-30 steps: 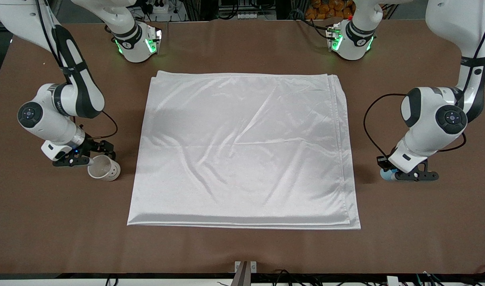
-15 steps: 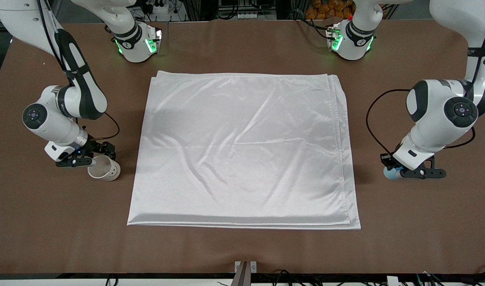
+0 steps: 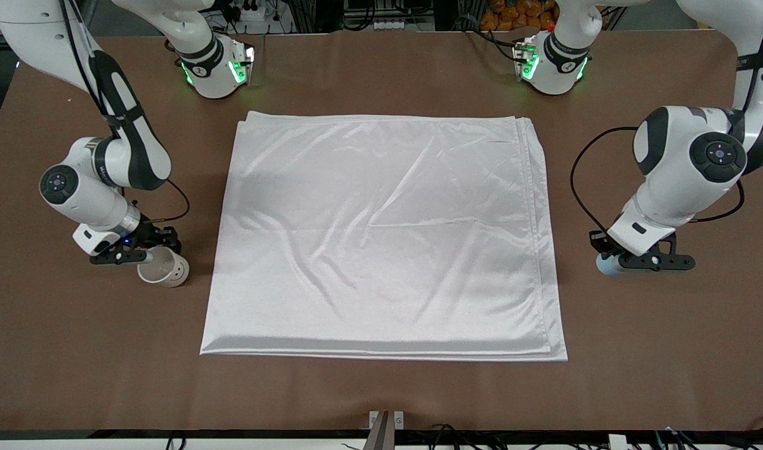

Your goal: Place blue cup into white mug on cloth

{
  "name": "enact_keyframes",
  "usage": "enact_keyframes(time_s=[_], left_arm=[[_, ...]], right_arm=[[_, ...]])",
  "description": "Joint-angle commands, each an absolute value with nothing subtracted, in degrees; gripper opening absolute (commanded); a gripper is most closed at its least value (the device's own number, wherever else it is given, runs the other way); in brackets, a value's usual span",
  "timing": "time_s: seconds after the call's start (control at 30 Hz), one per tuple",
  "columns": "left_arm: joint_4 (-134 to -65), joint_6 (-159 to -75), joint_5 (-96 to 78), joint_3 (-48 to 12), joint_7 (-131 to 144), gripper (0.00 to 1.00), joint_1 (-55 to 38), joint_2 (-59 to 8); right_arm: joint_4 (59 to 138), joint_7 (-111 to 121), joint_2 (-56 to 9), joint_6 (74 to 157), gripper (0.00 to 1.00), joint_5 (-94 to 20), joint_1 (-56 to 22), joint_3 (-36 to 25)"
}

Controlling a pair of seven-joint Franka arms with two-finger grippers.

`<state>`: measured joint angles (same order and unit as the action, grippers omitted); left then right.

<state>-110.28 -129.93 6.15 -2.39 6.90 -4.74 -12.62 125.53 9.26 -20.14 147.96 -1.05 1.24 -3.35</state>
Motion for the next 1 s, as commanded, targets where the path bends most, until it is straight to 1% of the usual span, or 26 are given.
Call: enact_keyframes(time_s=[0.0,0.13,0.23,0.43,0.77,0.83,0.97], left_arm=[[-110.6,-127.6,8.3,-4.0,9.7,0.00,-4.5,-10.5],[-110.6,-127.0,8.3,-4.3,9.8,0.00,-4.5,-9.7],[-110.6,-126.7,8.2,-5.1,10.2,0.00,-4.4,-9.3],[-110.6,-126.3,8.3,-5.4,11.6,0.00,-4.7,-8.8],[-110.7,-125.9,8.3,-6.9,13.0,0.00,-4.7,-8.3],[-110.7,-125.9,8.3,-7.0,13.0,0.00,-4.7,-8.3],[-110.7,-125.9,8.3,-7.1,13.1,0.00,-4.7,-8.2]], right_arm=[[125.6,9.4,-20.6,148.8,0.34,-1.5,1.1,-3.3],[125.7,9.4,-20.7,148.8,0.20,-1.6,1.1,-3.3],[125.7,9.4,-20.6,148.8,0.11,-1.6,1.1,-3.3],[125.7,9.4,-20.3,148.8,0.00,-1.5,1.0,-3.3],[123.8,9.2,-18.5,147.7,0.00,-1.5,-0.1,-3.3],[123.0,9.1,-17.9,145.7,0.00,-1.5,-0.2,-3.3],[118.4,9.0,-17.8,138.0,0.00,-1.5,-0.2,-3.3]])
